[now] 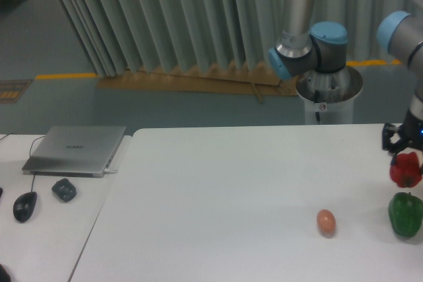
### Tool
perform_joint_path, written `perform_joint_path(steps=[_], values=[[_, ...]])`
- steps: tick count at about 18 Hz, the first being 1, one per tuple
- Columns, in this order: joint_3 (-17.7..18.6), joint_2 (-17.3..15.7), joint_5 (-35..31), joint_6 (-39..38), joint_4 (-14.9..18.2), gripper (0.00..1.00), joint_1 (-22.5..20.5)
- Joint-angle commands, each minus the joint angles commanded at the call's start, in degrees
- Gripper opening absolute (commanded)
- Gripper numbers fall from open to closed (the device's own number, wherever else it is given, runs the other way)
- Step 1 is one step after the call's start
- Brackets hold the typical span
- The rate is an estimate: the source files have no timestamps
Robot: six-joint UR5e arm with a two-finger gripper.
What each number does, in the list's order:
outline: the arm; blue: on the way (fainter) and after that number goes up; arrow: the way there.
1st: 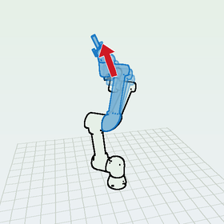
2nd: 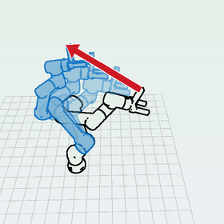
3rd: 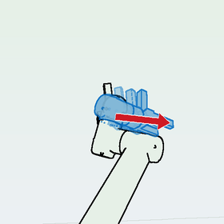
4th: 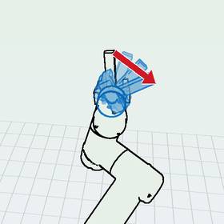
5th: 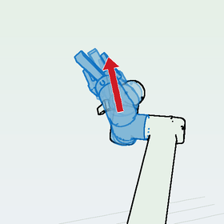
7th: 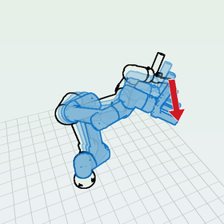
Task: Place the red pepper on the table
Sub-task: 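Lower the gripper holding the red bell pepper beside the green pepper, then open the gripper to release the red pepper onto the table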
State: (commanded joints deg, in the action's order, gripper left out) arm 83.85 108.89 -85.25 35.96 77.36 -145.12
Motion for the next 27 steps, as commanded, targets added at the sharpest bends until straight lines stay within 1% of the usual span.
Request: perform_joint_path(steps=[3,4,5,7,10,11,13,15,16,19,21,25,27], values=[[0.53,0.79,-0.44,-1.68,-2.99,0.59,1.94],[0.53,1.14,-0.53,-3.51,-4.04,0.59,2.38],[0.53,1.58,-0.53,-5.53,-5.27,0.59,2.47],[0.53,2.81,-1.57,-7.04,-8.08,0.59,3.61],[0.0,3.43,-3.25,-7.13,-8.53,0.59,3.61],[-0.35,3.69,-4.21,-7.05,-10.36,0.59,3.61],[-0.53,4.14,-6.58,-7.04,-10.82,0.59,3.53],[-0.27,4.66,-6.85,-6.61,-11.79,0.59,3.35],[-0.35,5.1,-7.29,-6.08,-12.83,0.59,3.35],[1.22,6.07,-9.93,-5.9,-13.11,0.59,3.44],[1.49,5.46,-9.23,-6.08,-12.93,0.59,3.7],[1.58,6.86,-8.52,-7.22,-12.84,0.59,6.07],[1.67,6.51,-8.44,-7.31,-12.76,0.59,6.08]])
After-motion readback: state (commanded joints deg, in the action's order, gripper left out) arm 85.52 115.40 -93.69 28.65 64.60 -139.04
